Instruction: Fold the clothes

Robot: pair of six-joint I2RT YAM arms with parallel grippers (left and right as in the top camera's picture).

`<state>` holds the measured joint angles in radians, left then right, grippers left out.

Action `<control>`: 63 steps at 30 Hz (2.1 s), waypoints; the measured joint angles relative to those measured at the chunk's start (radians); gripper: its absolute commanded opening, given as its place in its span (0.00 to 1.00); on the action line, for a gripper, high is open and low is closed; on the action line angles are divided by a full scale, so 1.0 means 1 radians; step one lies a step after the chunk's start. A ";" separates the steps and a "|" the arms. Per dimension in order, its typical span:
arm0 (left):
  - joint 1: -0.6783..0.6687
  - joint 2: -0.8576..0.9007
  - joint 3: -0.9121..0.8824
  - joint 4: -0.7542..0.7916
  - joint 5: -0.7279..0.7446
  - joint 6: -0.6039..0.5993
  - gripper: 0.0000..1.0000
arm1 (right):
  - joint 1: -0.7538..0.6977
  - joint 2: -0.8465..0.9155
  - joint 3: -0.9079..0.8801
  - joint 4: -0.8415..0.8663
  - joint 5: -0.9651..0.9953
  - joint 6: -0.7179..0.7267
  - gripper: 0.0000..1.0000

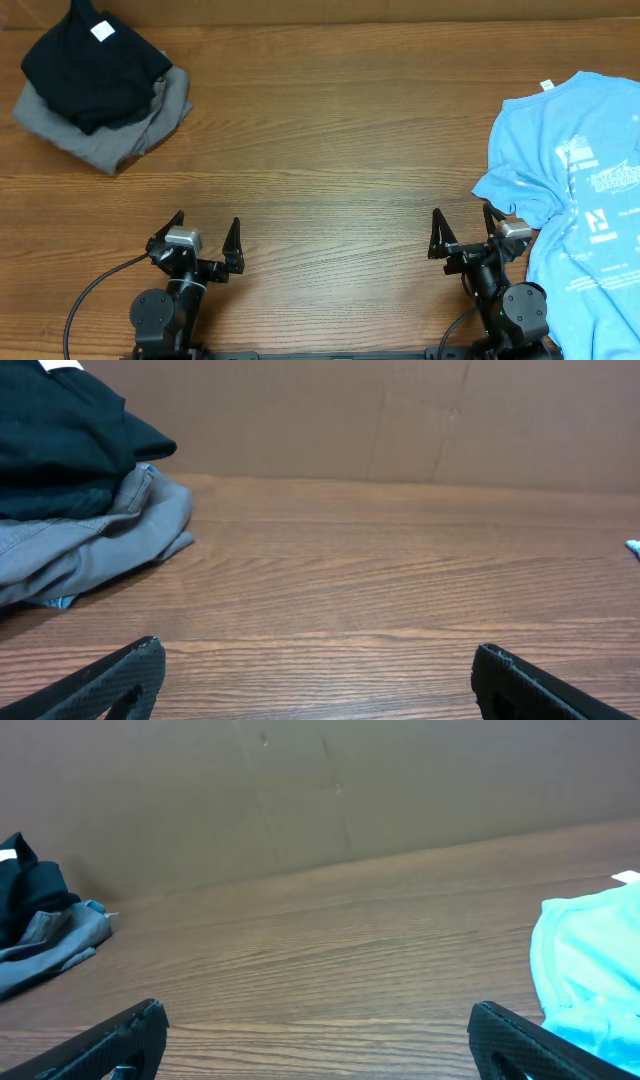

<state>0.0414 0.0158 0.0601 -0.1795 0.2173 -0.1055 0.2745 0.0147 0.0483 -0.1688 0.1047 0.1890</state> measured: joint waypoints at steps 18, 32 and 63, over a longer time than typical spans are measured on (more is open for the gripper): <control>0.000 0.000 0.000 0.000 0.000 0.000 1.00 | 0.000 0.000 0.000 0.001 0.000 0.000 1.00; 0.000 0.000 0.000 0.001 0.001 0.000 1.00 | 0.000 0.000 0.000 0.012 -0.021 0.000 1.00; 0.000 0.241 0.471 -0.207 0.052 -0.071 1.00 | 0.000 0.446 0.617 -0.478 -0.168 0.025 1.00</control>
<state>0.0414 0.2565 0.5312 -0.3866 0.2691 -0.1764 0.2745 0.4610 0.6655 -0.6472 -0.0631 0.2138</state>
